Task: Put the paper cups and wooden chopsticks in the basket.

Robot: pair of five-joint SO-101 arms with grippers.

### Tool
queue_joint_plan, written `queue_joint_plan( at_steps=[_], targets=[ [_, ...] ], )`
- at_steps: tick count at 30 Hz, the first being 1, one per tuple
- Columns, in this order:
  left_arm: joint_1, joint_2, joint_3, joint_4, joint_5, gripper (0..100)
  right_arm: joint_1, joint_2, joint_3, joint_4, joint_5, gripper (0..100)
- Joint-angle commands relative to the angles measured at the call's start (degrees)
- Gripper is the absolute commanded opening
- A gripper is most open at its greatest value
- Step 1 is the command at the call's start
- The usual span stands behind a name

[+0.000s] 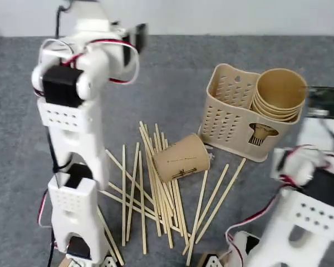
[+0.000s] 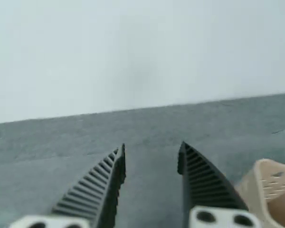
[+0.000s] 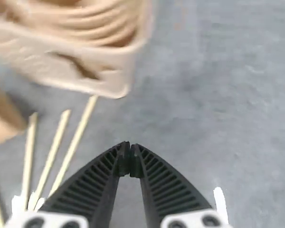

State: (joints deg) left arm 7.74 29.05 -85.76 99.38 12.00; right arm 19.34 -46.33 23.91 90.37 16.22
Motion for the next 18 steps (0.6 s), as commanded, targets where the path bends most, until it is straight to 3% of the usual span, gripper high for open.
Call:
queue_joint_plan(
  at_steps=[1, 5, 10, 18],
  targets=[
    [-4.3, -5.9, 5.8, 1.4, -1.8, 16, -9.4, -1.2, 3.0, -0.3, 0.4, 0.9],
    [-8.4, -11.2, 16.0, 1.3, -2.5, 16, -17.3, -1.2, 7.9, -4.4, 0.4, 0.9],
    [-13.6, -18.1, 27.3, 1.1, -5.8, 16, -21.4, -1.1, 15.6, -15.9, 0.4, 1.1],
    [-20.7, -22.7, 38.3, 1.0, -8.1, 16, -28.9, -0.3, 17.1, -16.4, -2.5, 7.6]
  ],
)
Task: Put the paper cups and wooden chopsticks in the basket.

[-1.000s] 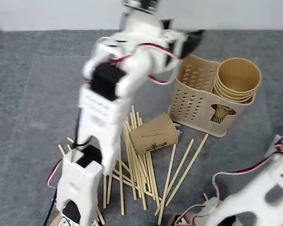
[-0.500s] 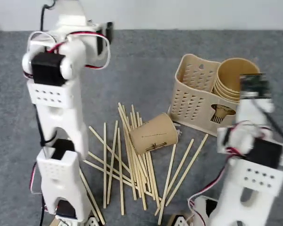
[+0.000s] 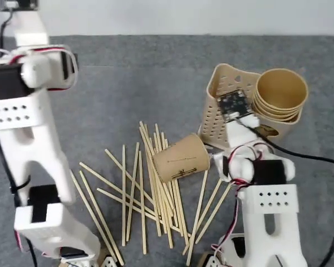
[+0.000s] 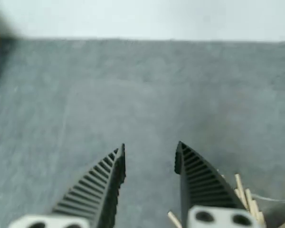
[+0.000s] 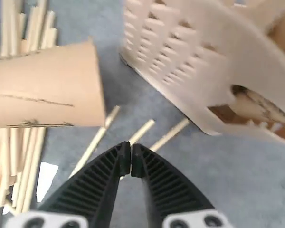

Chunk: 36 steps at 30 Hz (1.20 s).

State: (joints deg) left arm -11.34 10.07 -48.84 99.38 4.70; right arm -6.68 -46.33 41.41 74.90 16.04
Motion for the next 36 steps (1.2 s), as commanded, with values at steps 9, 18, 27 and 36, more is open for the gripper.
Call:
queue_joint_plan(
  at_steps=[9, 18, 27, 36],
  targets=[
    [-6.2, -3.6, 5.4, 1.0, -1.1, 16, -6.2, 13.9, -0.7, -8.6, -4.7, 7.9],
    [-8.1, -3.9, 9.3, 1.0, -2.8, 16, -6.6, 21.6, -0.9, -14.5, -4.7, 8.0],
    [-8.0, -3.6, 11.3, 1.0, -2.8, 16, -13.3, 21.4, -4.4, -8.0, -4.7, 7.8],
    [-8.1, -3.6, 11.3, 1.0, -2.8, 16, -16.7, 22.1, -9.1, -5.6, -5.6, 7.8]
  ],
)
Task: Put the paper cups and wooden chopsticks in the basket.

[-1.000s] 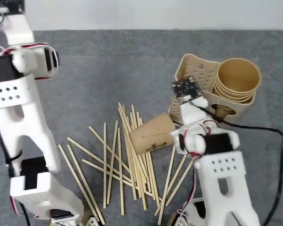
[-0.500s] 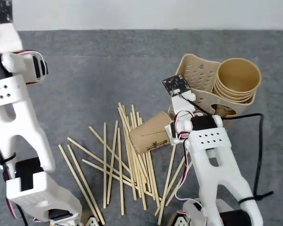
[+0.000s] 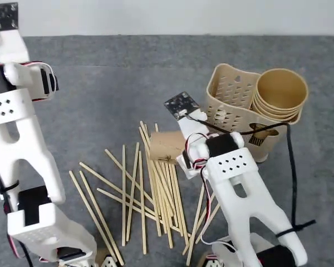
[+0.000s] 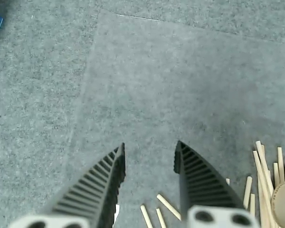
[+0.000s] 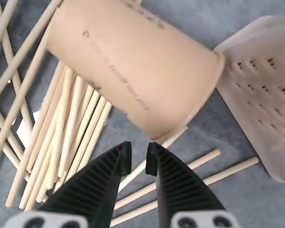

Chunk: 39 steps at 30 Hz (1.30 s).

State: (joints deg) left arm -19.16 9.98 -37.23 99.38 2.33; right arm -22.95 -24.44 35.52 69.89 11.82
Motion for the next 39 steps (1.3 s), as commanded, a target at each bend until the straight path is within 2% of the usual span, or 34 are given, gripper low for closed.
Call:
queue_joint_plan(
  at_steps=[1, 11, 16, 28, 35, 39],
  targets=[
    [-0.3, -3.5, -0.3, 1.0, -0.4, 16, -0.2, 0.2, -3.3, -1.0, -2.6, 7.9],
    [-0.3, -3.5, -0.3, 1.0, -0.4, 16, 5.1, 0.2, -3.3, -1.0, -4.1, 8.7],
    [-0.2, -3.4, -0.3, 1.0, -0.4, 16, 4.7, 0.3, -3.3, -1.1, -4.5, 15.5],
    [-0.2, -3.4, -0.3, 1.0, -0.4, 16, 4.6, 11.6, -3.5, -11.7, -4.6, 14.4],
    [-0.2, -3.4, -0.3, 1.0, -0.4, 16, 3.0, 14.0, -7.4, -12.0, -4.7, 14.2],
    [-0.2, -3.4, -0.3, 1.0, -0.4, 16, 0.0, 14.0, -7.7, -12.6, -4.7, 7.9]
  ],
)
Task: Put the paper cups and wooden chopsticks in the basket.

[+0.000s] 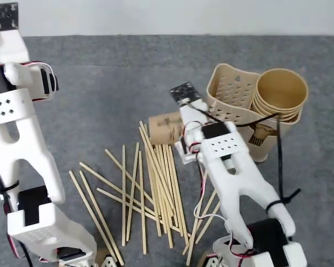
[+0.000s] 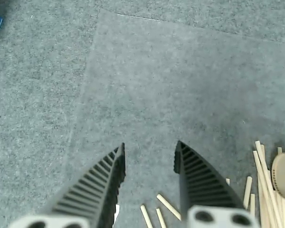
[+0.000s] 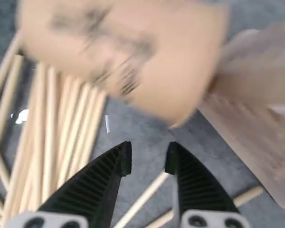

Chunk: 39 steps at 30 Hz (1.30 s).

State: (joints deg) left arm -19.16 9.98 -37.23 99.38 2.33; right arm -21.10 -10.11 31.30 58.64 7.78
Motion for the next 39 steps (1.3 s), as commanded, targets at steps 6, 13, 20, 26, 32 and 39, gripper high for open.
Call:
queue_joint_plan(
  at_steps=[6, 13, 20, 26, 32, 39],
  targets=[
    [-0.3, -3.4, -0.3, 1.0, -0.5, 16, -1.1, -0.3, -4.0, -3.0, -0.6, 9.5],
    [-0.3, -3.4, 0.4, -0.8, -0.5, 16, 0.1, -0.9, -4.1, -0.3, -0.2, 12.2],
    [-0.3, -3.4, 8.2, -5.6, -1.9, 16, 0.0, -0.3, -9.1, -0.7, -0.6, 12.2],
    [-3.0, -3.4, 14.1, -10.7, -3.6, 16, -2.9, -0.2, -15.6, -0.3, -0.6, 12.2],
    [-6.0, -3.4, 18.9, -16.6, -5.8, 16, -4.2, 0.2, -19.8, -0.9, -2.0, 12.3],
    [-6.0, -3.4, 23.7, -19.3, -7.2, 16, -4.0, 12.0, -33.5, 1.0, -10.5, 12.3]
  ],
)
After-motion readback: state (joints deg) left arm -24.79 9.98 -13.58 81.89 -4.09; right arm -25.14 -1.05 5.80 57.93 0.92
